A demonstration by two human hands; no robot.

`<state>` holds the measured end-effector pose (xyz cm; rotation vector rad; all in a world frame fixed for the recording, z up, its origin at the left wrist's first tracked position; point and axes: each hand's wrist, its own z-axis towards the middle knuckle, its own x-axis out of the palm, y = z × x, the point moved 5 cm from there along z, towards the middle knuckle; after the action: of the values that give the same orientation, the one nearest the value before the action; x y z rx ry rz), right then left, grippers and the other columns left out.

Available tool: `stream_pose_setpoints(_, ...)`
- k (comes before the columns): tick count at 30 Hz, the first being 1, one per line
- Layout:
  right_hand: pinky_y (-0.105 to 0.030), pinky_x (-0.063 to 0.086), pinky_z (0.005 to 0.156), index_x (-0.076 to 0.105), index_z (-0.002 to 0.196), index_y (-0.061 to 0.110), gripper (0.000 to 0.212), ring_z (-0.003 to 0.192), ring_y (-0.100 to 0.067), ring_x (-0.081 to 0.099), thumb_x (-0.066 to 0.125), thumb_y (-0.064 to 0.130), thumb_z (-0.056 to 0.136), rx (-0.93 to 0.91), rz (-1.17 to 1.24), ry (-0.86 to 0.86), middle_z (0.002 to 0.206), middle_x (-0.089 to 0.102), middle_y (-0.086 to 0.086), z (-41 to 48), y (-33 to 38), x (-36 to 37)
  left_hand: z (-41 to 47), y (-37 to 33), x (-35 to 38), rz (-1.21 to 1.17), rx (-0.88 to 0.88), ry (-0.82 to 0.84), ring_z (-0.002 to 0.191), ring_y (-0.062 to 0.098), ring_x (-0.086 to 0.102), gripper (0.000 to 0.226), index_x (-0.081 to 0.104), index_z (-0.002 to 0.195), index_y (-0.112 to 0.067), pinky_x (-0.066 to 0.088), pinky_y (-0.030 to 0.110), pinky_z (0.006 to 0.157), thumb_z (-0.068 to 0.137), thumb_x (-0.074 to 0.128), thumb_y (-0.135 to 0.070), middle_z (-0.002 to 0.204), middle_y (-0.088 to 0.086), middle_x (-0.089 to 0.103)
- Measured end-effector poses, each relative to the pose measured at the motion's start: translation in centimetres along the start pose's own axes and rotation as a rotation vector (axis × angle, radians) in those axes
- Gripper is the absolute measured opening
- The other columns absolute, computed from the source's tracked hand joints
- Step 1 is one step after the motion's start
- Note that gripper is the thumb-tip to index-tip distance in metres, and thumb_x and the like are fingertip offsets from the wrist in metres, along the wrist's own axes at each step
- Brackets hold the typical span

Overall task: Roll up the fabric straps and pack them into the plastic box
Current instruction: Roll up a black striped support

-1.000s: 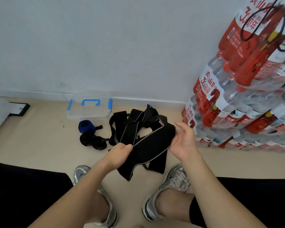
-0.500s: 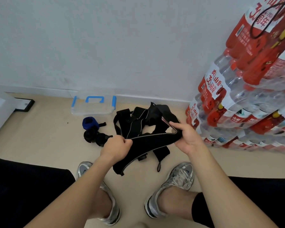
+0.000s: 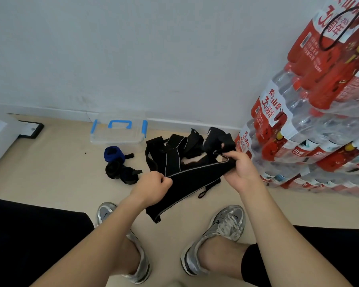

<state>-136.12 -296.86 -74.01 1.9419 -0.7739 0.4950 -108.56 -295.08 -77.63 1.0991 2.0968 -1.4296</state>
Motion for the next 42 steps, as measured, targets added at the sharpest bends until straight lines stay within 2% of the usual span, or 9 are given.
stream_pose_setpoints(3,-0.034,0.064,0.069,0.066,0.097,0.013,0.026,0.078,-0.021,0.073,0.074,0.005,0.073,0.026,0.031,0.0,0.083,0.072,-0.004,0.1,-0.1,-0.2,0.2,0.7,-0.1,-0.02,-0.019,-0.016,0.046,0.01,0.037,0.041,0.042,0.059,-0.021,0.034,0.032,0.052,0.095,0.056,-0.035,0.048,-0.009,0.04)
stream_pose_setpoints(9,-0.044,0.065,0.09,0.073,0.126,0.005,0.045,0.109,-0.03,0.08,0.088,0.006,0.084,-0.078,-0.189,-0.159,0.117,0.081,-0.015,0.6,-0.4,-1.4,0.3,1.2,-0.1,-0.06,0.001,0.02,0.043,0.006,0.036,0.044,0.041,0.058,-0.022,0.033,0.029,0.05,0.097,0.057,-0.035,0.046,-0.01,0.039)
stream_pose_setpoints(16,-0.033,0.063,0.087,0.077,0.129,0.022,0.041,0.111,-0.017,0.078,0.087,0.014,0.089,-0.083,-0.27,-0.233,0.119,0.082,0.0,1.3,-0.5,-3.5,0.4,1.0,0.1,-0.101,0.064,0.075,0.048,0.007,0.039,0.043,0.044,0.061,-0.022,0.035,0.028,0.051,0.1,0.058,-0.037,0.051,-0.01,0.041)
stream_pose_setpoints(21,-0.034,0.066,0.076,0.072,0.135,0.022,0.075,0.11,-0.026,0.078,0.102,0.027,0.066,-0.063,-0.224,-0.281,0.118,0.081,-0.007,1.3,-0.2,-4.3,0.6,1.0,-1.6,-0.01,0.125,0.164,0.056,0.007,0.056,0.061,0.063,0.07,-0.014,0.046,0.019,0.056,0.09,0.072,-0.072,0.059,-0.006,0.056)
stream_pose_setpoints(25,-0.04,0.066,0.069,0.082,0.1,0.016,0.02,0.099,-0.029,0.079,0.088,0.032,0.09,-0.018,-0.689,-0.443,0.096,0.083,-0.008,0.9,-2.3,-7.0,0.9,3.3,-3.9,0.216,0.001,0.277,0.063,0.005,0.069,0.056,0.079,0.07,-0.026,0.055,0.026,0.061,0.067,0.084,-0.081,0.067,-0.006,0.073)
stream_pose_setpoints(28,-0.042,0.059,0.078,0.077,0.071,0.022,0.036,0.091,-0.034,0.074,0.076,0.044,0.099,-0.084,-1.254,-0.548,0.074,0.074,-0.002,0.1,-3.9,-8.6,0.8,5.3,-4.4,0.314,-0.089,0.389,0.063,0.004,0.065,0.046,0.075,0.06,-0.027,0.05,0.024,0.062,0.069,0.092,-0.07,0.061,-0.012,0.068)
stream_pose_setpoints(30,-0.038,0.049,0.076,0.077,0.075,0.021,0.045,0.097,-0.039,0.071,0.062,0.049,0.107,-0.047,-1.43,-0.569,0.079,0.072,-0.007,-0.5,-5.2,-9.4,0.9,7.0,-4.5,0.325,-0.152,0.349,0.073,0.012,0.067,0.044,0.077,0.068,-0.02,0.052,0.027,0.066,0.076,0.091,-0.061,0.07,-0.005,0.072)
stream_pose_setpoints(39,-0.048,0.051,0.096,0.069,0.122,-0.008,0.066,0.121,-0.049,0.064,0.032,0.047,0.117,0.057,-1.365,-0.832,0.125,0.069,-0.032,0.8,-7.1,-10.4,0.1,12.2,-5.0,0.598,-0.43,0.134,0.096,0.025,0.063,0.052,0.06,0.11,-0.018,0.054,0.04,0.08,0.082,0.092,-0.049,0.097,0.0,0.059)
stream_pose_setpoints(42,-0.043,0.053,0.077,0.068,0.098,-0.004,0.065,0.103,-0.044,0.069,0.054,0.059,0.107,0.111,-1.389,-0.804,0.096,0.069,-0.019,1.7,-7.9,-10.5,0.0,13.2,-4.8,0.702,-0.466,0.111,0.093,0.028,0.064,0.041,0.059,0.106,-0.017,0.049,0.038,0.075,0.087,0.089,-0.038,0.093,0.001,0.054)
